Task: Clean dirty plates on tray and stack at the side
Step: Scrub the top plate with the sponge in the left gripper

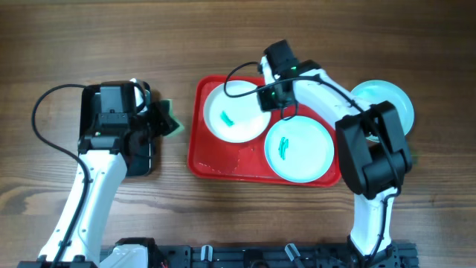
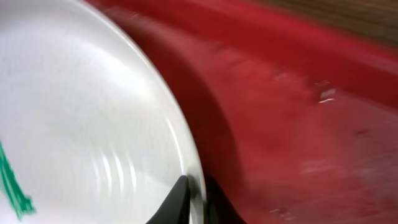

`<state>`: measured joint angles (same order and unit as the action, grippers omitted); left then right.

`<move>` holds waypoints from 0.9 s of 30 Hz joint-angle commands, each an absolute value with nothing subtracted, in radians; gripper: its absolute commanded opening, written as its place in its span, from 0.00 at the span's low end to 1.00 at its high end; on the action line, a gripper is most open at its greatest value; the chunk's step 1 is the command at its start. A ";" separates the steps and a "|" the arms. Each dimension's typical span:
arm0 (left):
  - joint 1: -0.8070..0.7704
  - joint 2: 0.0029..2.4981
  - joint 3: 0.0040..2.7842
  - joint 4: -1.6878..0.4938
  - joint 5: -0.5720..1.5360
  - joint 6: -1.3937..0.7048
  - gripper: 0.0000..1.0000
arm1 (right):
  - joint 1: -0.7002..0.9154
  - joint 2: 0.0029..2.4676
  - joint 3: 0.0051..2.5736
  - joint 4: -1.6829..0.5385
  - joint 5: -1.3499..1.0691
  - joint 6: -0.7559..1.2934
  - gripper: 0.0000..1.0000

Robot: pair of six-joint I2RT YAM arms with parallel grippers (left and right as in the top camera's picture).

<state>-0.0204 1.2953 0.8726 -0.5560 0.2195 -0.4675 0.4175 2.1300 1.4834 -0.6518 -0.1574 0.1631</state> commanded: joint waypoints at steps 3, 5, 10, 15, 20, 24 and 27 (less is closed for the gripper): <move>-0.145 1.309 0.870 -0.533 0.238 -0.448 0.04 | 0.497 2.149 1.478 -0.730 -0.179 0.350 0.04; -0.183 1.349 0.870 -0.524 0.213 -0.448 0.04 | 0.502 2.150 1.478 -0.770 -0.178 0.383 0.04; -0.261 1.458 0.870 -0.445 0.217 -0.449 0.04 | 0.521 2.150 1.477 -0.833 -0.185 0.358 0.04; -0.345 1.567 0.870 -0.299 0.208 -0.562 0.04 | 0.529 2.150 1.477 -0.850 -0.190 0.401 0.04; -0.359 1.702 0.870 -0.147 0.223 -0.706 0.04 | 0.529 2.150 1.477 -0.842 -0.189 0.405 0.04; -0.412 1.782 0.870 -0.049 0.214 -0.723 0.04 | 0.529 2.150 1.477 -0.835 -0.189 0.421 0.04; -0.410 1.826 0.870 -0.193 0.019 -0.711 0.04 | 0.529 2.150 1.477 -0.836 -0.189 0.419 0.04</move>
<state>-0.4118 1.7840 0.8742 -0.0856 0.1925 -0.7040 0.5110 2.1250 1.5005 -0.8330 -0.1997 0.4042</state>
